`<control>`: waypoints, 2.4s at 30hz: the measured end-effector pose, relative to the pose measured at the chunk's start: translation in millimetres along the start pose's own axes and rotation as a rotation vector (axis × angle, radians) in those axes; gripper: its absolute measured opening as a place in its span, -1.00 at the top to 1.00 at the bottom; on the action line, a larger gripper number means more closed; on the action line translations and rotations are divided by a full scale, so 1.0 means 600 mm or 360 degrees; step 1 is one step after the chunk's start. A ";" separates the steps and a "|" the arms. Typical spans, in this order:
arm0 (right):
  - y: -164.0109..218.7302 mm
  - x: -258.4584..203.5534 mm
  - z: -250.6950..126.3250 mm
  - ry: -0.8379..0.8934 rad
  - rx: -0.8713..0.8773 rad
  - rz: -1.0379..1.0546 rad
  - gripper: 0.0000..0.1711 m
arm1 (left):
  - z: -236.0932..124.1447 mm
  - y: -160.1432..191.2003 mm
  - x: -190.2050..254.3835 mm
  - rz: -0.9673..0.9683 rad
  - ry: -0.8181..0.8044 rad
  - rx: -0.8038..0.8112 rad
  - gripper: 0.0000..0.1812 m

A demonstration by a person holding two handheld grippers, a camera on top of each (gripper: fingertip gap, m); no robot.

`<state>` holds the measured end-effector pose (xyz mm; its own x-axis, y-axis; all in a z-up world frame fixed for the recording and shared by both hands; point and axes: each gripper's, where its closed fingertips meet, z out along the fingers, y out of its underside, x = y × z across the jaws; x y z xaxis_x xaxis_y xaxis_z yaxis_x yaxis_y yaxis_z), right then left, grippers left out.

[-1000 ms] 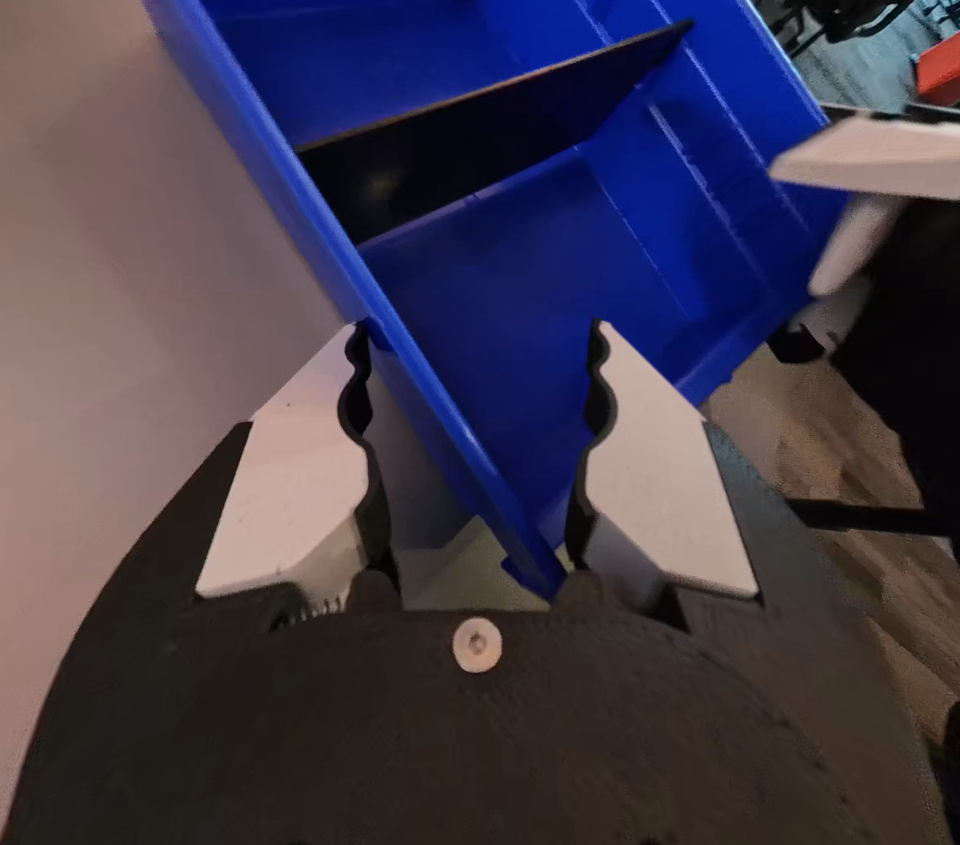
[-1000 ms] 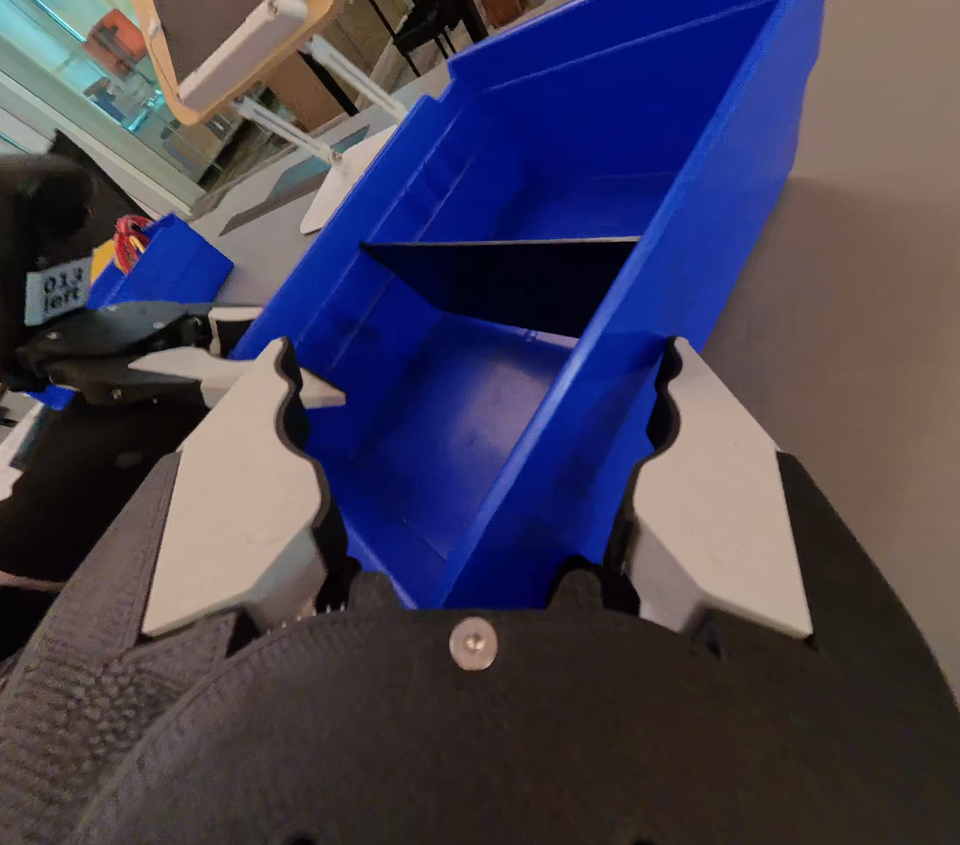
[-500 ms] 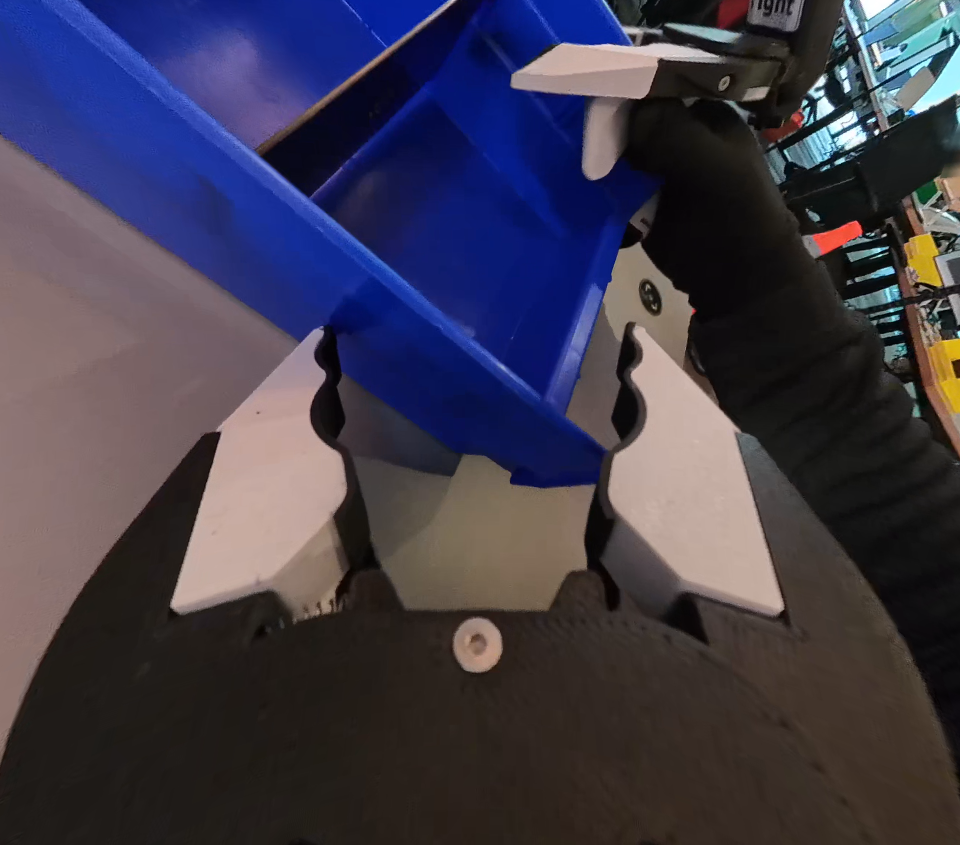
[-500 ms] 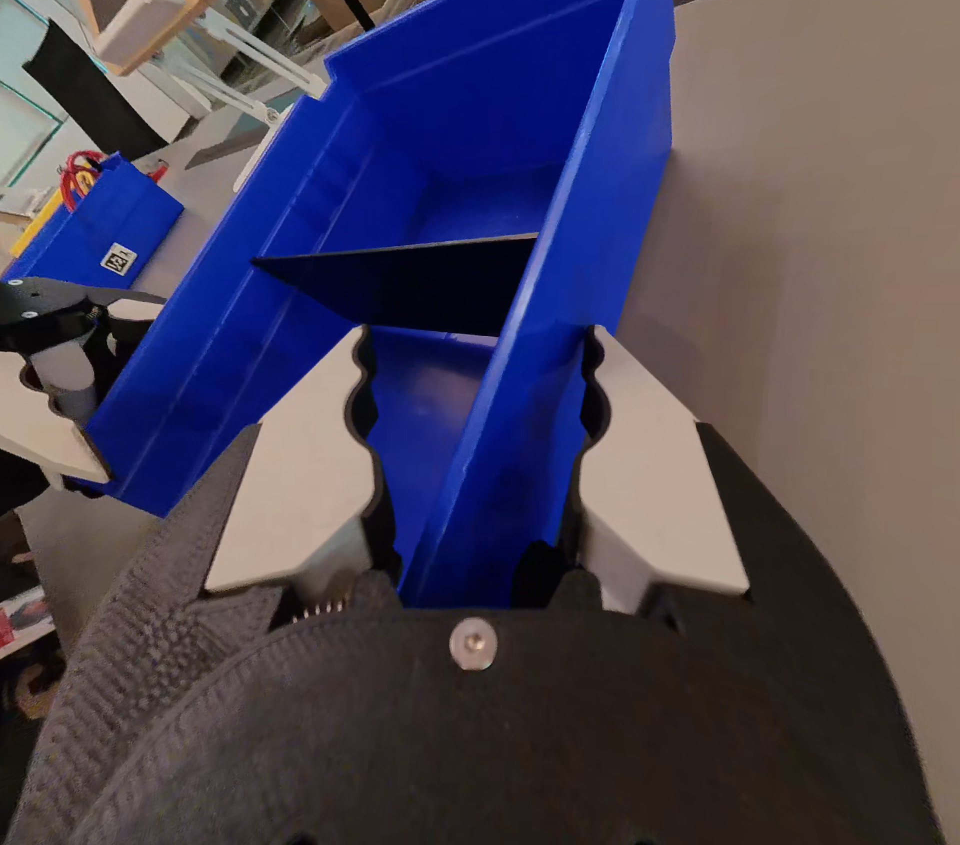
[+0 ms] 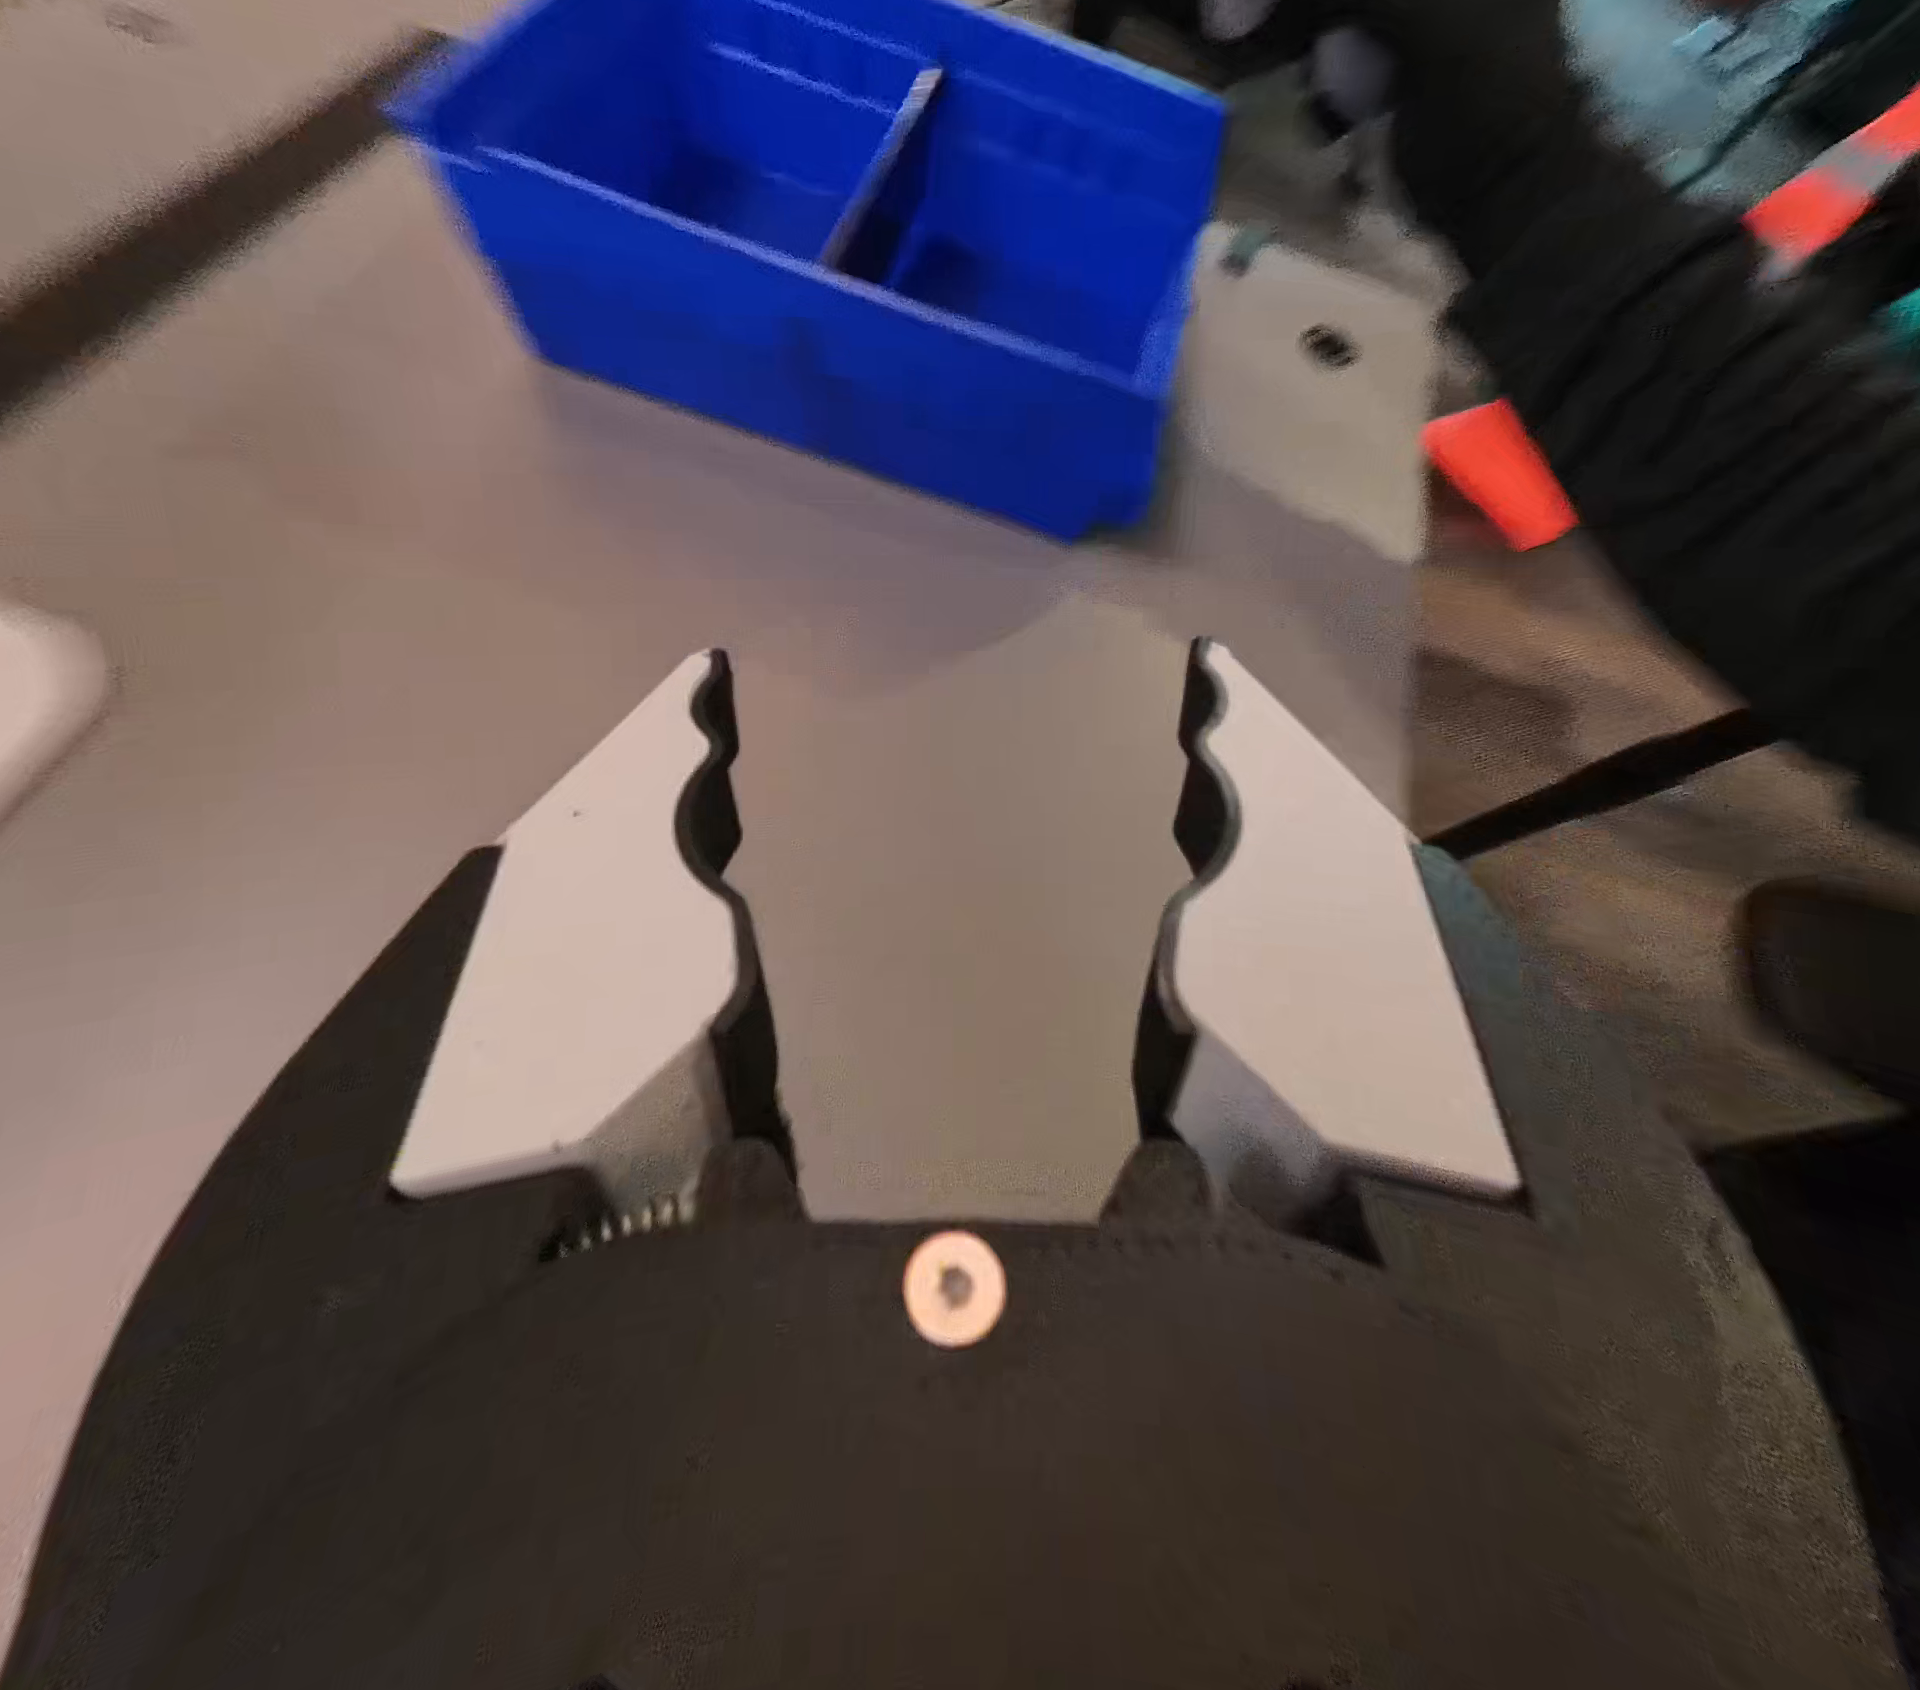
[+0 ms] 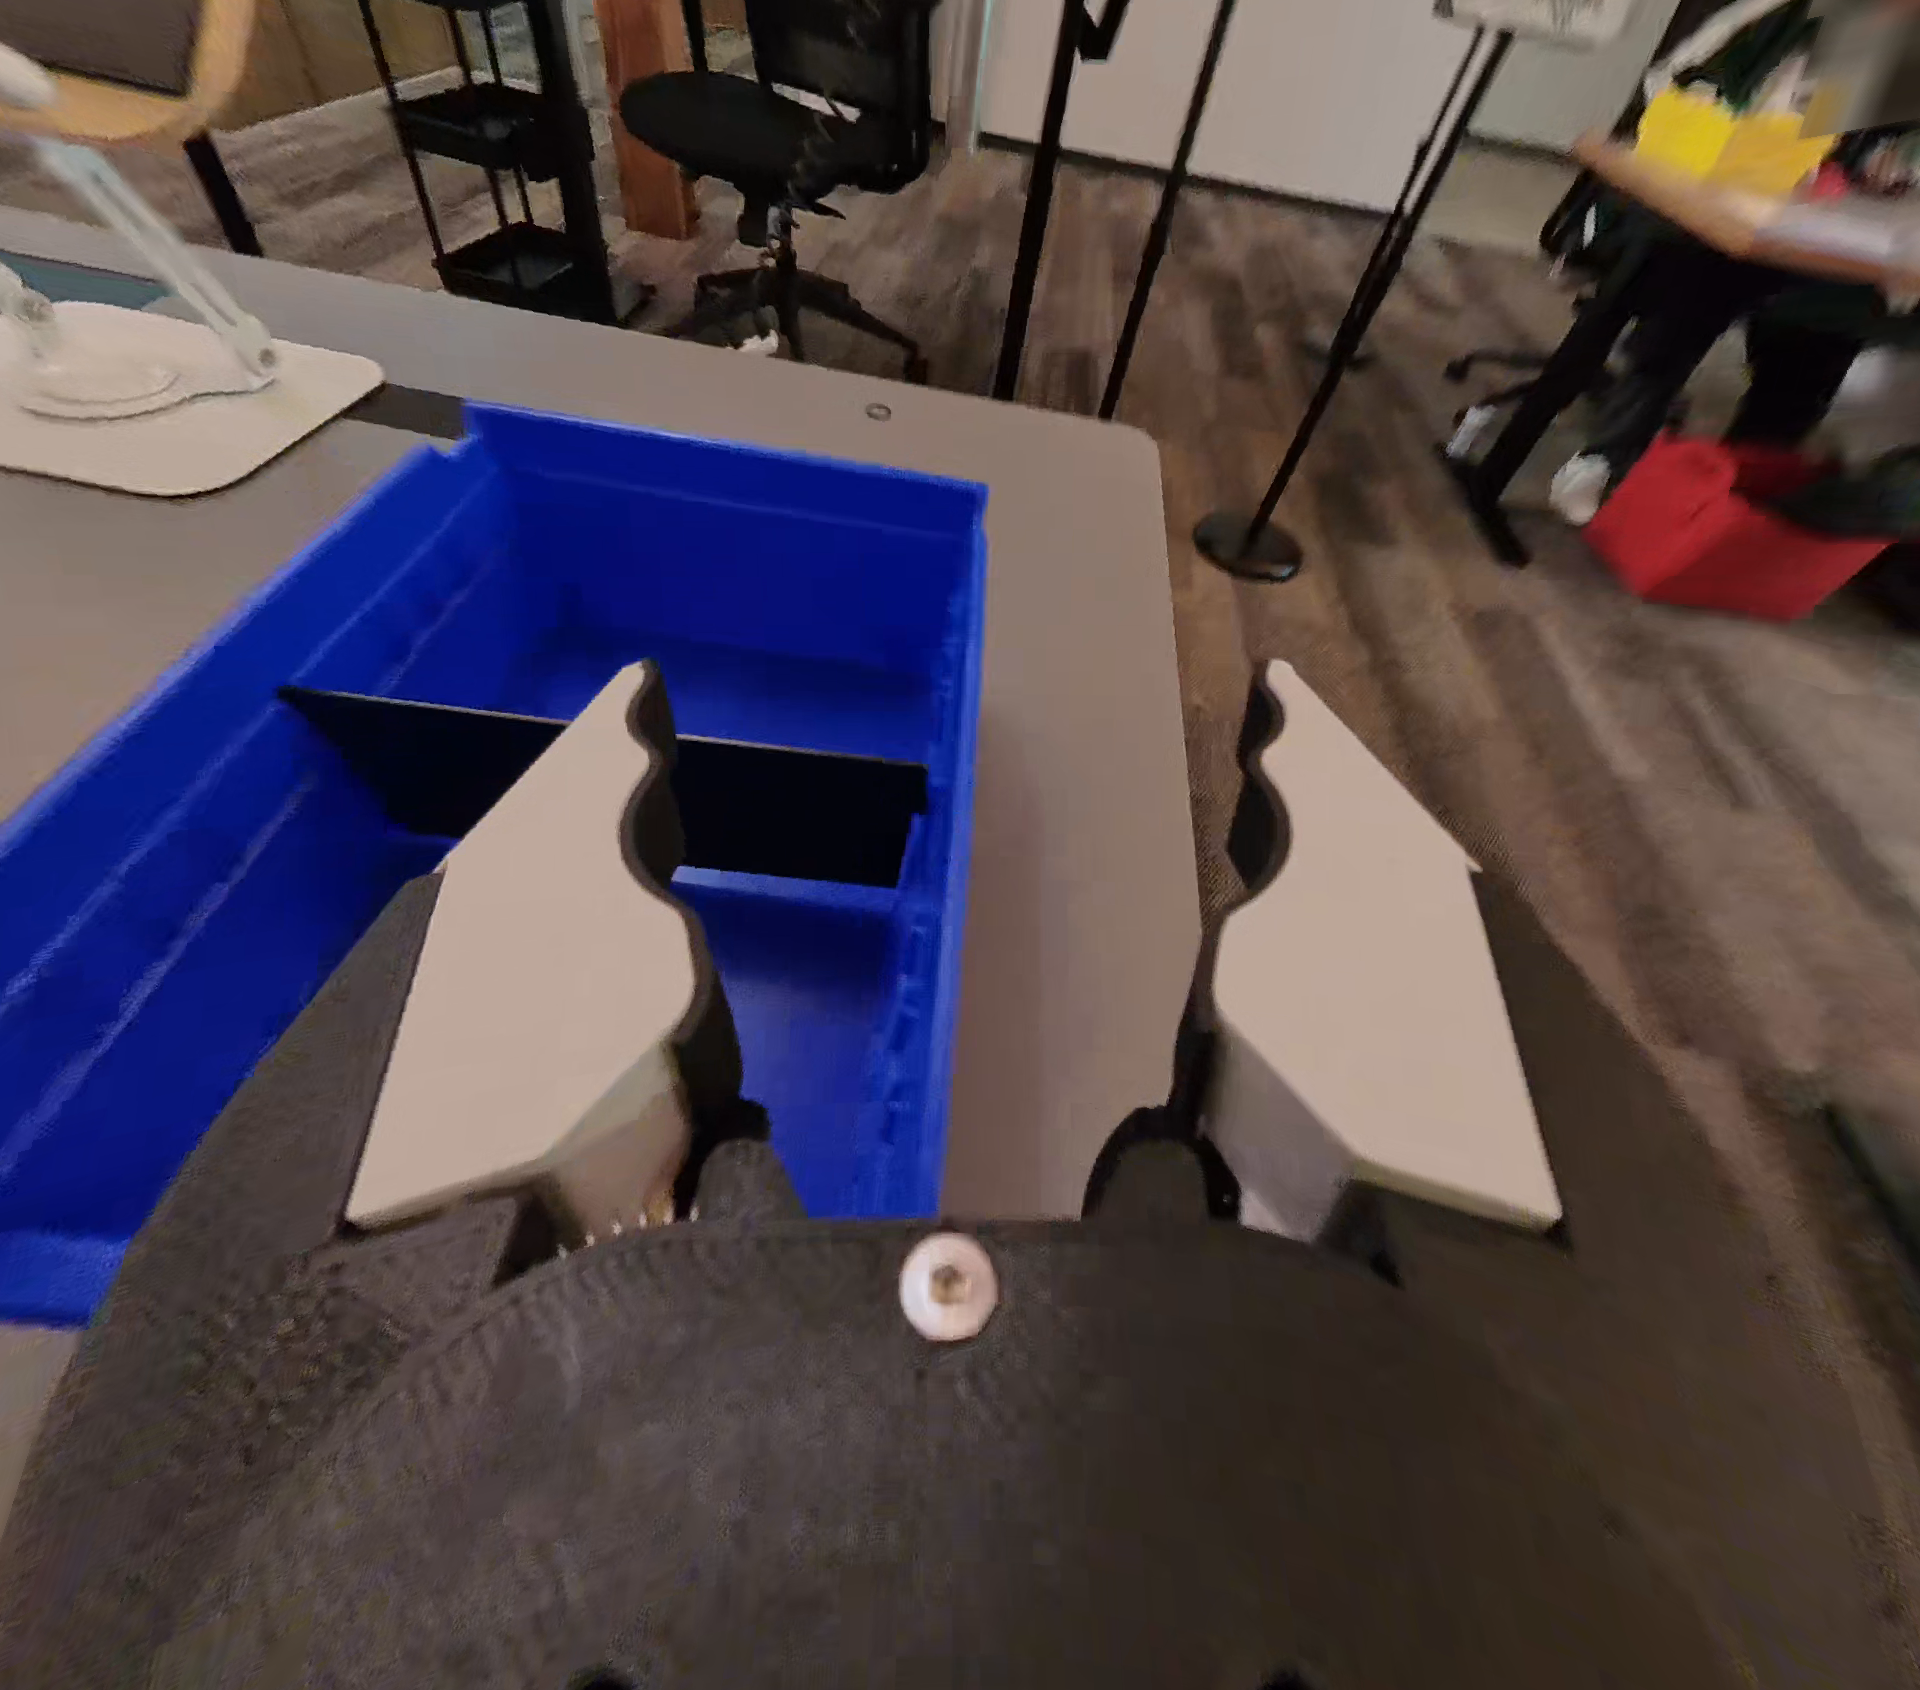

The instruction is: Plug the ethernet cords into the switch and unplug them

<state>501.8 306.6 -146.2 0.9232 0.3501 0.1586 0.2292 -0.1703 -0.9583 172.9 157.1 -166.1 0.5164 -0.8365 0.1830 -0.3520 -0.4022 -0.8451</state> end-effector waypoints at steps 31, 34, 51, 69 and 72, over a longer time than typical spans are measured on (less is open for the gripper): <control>-0.095 -0.495 -0.016 -0.0839 0.0134 -0.0362 -0.11 | -0.598 0.382 -0.518 0.0578 -0.0468 -0.1663 0.58; -0.092 -0.502 -0.012 -0.0862 0.0130 -0.0333 -0.10 | -0.611 0.409 -0.541 0.0638 -0.0463 -0.1805 0.61; -0.055 -0.538 0.043 -0.0932 -0.0014 -0.0212 -0.07 | -0.596 0.439 -0.558 0.0844 -0.0181 -0.1900 0.71; -0.030 -0.575 0.076 -0.0995 -0.0088 -0.0129 -0.04 | -0.605 0.455 -0.585 0.1053 -0.0210 -0.1848 0.60; -0.022 -0.583 0.079 -0.1002 -0.0113 -0.0149 -0.04 | -0.601 0.456 -0.580 0.1054 -0.0137 -0.1891 0.61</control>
<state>161.1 230.1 -200.5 0.5453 0.8367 0.0504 0.3398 -0.1657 -0.9258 -384.6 204.2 -280.3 0.0212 -0.9880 -0.1529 -0.9816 -0.0496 0.1846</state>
